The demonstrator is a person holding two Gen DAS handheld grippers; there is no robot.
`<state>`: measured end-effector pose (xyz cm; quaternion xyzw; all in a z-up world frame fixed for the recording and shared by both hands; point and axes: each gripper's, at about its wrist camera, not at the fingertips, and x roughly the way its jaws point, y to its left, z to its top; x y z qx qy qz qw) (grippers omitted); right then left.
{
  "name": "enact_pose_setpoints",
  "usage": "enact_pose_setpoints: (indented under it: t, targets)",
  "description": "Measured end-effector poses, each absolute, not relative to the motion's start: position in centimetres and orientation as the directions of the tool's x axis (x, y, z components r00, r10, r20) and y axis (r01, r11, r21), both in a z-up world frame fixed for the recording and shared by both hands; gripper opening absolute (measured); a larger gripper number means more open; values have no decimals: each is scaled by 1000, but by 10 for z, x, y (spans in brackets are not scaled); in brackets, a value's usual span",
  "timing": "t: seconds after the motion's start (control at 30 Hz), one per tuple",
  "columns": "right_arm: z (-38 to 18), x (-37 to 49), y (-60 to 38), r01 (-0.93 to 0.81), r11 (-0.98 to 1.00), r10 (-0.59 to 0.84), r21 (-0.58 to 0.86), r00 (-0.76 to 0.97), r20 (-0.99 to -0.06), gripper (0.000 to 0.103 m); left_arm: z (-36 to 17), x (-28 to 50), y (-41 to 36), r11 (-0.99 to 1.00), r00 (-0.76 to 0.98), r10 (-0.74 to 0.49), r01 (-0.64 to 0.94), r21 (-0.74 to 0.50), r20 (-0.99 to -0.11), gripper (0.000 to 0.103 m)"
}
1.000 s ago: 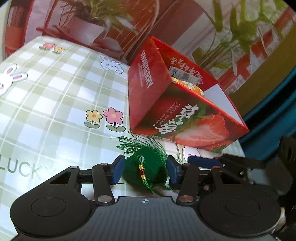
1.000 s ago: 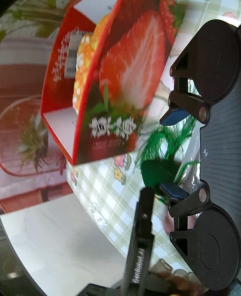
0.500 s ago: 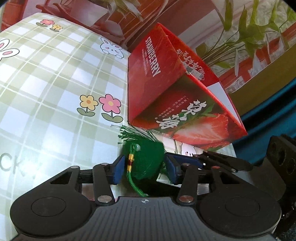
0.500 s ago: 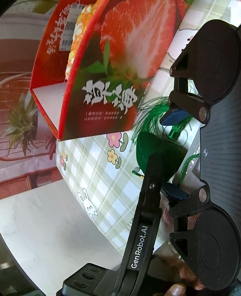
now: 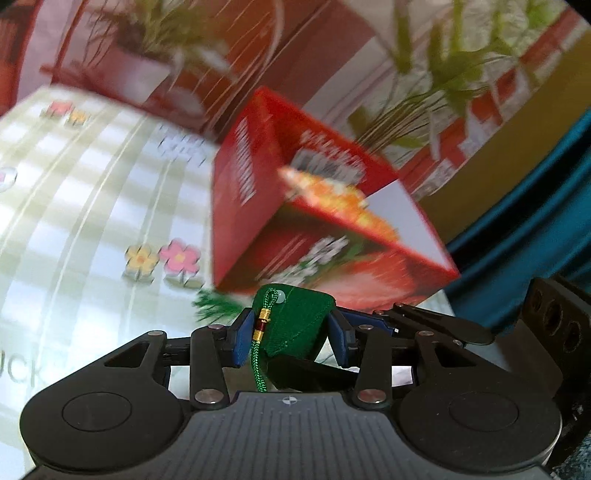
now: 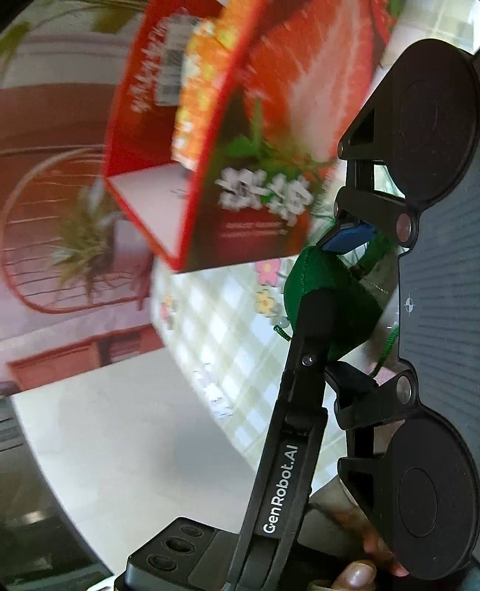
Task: Organize soft objects
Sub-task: 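Lift the green pouch with the left tool toward the box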
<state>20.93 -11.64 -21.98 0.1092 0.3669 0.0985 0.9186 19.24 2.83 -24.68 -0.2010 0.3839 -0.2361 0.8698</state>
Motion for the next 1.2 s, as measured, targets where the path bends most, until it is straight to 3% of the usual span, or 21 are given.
enact_pose_setpoints:
  t: [0.73, 0.97, 1.2]
  targets:
    - [-91, 194, -176, -118, 981, 162, 151, 931, -327, 60, -96, 194, -31, 826, 758, -561, 487, -284, -333, 44]
    - [-59, 200, -195, -84, 996, 91, 39, 964, -250, 60, -80, 218, -57, 816, 770, -577, 530, -233, -271, 44]
    - [-66, 211, -240, -10, 1000, 7, -12, 964, -267, 60, -99, 272, -100, 774, 713, -633, 581, -251, -302, 45]
